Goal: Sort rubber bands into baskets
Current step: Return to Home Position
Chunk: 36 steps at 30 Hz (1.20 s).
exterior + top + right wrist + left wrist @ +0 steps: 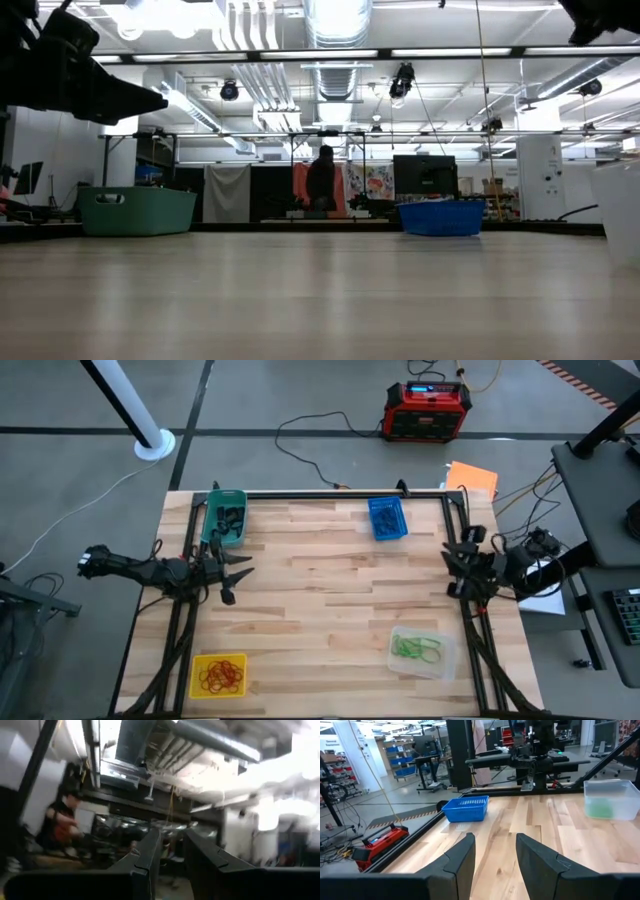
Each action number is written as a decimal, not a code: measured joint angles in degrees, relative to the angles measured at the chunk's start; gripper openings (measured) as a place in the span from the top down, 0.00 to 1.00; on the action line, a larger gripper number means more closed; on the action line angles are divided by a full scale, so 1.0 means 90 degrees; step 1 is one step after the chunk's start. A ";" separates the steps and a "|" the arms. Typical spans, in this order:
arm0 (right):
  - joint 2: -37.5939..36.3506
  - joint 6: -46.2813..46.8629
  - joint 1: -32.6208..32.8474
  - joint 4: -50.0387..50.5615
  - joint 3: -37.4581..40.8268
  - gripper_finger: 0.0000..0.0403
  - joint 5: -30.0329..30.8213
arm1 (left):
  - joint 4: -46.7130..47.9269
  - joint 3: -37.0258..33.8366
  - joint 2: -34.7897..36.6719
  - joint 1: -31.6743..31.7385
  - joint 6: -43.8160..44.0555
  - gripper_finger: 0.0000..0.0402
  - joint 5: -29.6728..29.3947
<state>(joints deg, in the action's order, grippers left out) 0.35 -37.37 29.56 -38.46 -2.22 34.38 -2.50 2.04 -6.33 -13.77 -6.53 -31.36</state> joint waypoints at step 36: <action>-0.0035 0.4642 -0.4245 0.4225 0.0177 0.83 -0.3623 | -0.0007 0.0007 -0.0413 -0.0001 -0.0002 0.68 0.0058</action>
<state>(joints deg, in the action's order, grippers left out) 0.03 4.41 -8.65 -0.44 -0.62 1.77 -2.57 2.11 -10.04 -13.78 -6.55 -30.83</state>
